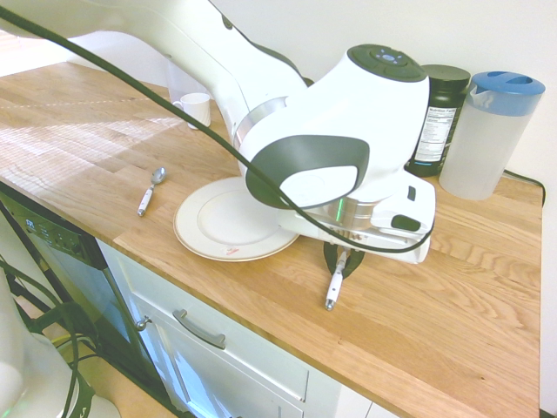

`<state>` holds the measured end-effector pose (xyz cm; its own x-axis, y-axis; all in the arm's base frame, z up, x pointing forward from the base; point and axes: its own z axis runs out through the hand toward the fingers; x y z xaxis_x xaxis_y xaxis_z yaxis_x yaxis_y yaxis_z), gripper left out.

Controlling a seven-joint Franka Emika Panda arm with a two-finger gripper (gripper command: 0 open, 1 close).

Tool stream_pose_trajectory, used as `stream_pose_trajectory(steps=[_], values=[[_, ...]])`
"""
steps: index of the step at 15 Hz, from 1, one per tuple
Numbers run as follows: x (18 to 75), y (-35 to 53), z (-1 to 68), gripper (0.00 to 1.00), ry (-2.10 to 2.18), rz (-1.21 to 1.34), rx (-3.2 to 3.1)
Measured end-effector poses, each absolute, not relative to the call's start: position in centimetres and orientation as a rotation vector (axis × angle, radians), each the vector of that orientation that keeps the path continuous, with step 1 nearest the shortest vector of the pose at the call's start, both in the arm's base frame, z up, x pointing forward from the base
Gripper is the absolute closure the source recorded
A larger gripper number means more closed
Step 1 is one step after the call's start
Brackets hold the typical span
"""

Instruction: Put the fork into the plate

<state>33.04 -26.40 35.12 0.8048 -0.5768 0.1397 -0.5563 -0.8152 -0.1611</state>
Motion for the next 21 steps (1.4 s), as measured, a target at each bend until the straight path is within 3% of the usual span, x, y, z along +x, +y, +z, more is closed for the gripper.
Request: stream_pose_trajectory(steps=[6, 11, 21], values=[[32.0, -21.5, 38.3, 1.00, 0.850, -0.365, -2.932], [34.4, -14.2, 41.6, 1.00, 0.802, -0.411, -3.007], [37.6, -3.6, 38.6, 1.00, 0.711, -0.341, -3.191]])
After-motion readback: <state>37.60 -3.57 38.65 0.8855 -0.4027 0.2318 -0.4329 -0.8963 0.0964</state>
